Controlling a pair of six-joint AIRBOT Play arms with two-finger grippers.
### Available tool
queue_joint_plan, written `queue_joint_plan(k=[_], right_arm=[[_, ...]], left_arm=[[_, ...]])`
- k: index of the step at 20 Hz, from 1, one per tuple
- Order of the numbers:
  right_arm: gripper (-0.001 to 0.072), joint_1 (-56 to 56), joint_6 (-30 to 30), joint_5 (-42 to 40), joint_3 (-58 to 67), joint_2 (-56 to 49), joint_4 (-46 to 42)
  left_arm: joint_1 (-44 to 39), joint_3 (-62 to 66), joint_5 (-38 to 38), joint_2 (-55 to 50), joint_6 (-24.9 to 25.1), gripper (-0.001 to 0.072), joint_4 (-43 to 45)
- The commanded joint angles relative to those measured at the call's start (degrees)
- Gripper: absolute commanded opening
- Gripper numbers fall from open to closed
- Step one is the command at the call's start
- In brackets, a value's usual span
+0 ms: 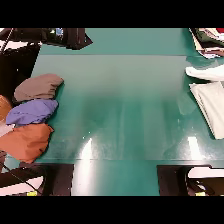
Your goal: Fold the shirts.
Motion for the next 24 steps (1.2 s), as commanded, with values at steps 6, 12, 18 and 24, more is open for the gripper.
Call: queue_joint_plan(k=[6, 12, 18, 24], right_arm=[[0.0014, -2.5, 0.5, 9.7, 6.4, 4.9, -3.0], [0.0015, -8.6, 0.5, 10.9, -7.8, 13.0, -9.0], [0.0156, -14.8, 0.5, 11.9, -22.5, 19.3, -21.6], [0.0469, -18.7, 2.1, 11.4, -29.7, 22.5, -16.4]], left_arm=[[-0.2, 0.0, -0.1, 0.0, 0.0, 0.0027, 1.7], [-0.2, 0.0, -0.7, -0.1, 0.1, 0.0027, 2.0], [-0.2, 0.0, -0.8, -0.1, 0.1, 0.0027, 2.0], [-0.2, 0.0, -0.7, -0.1, 0.1, 0.0027, 2.0]])
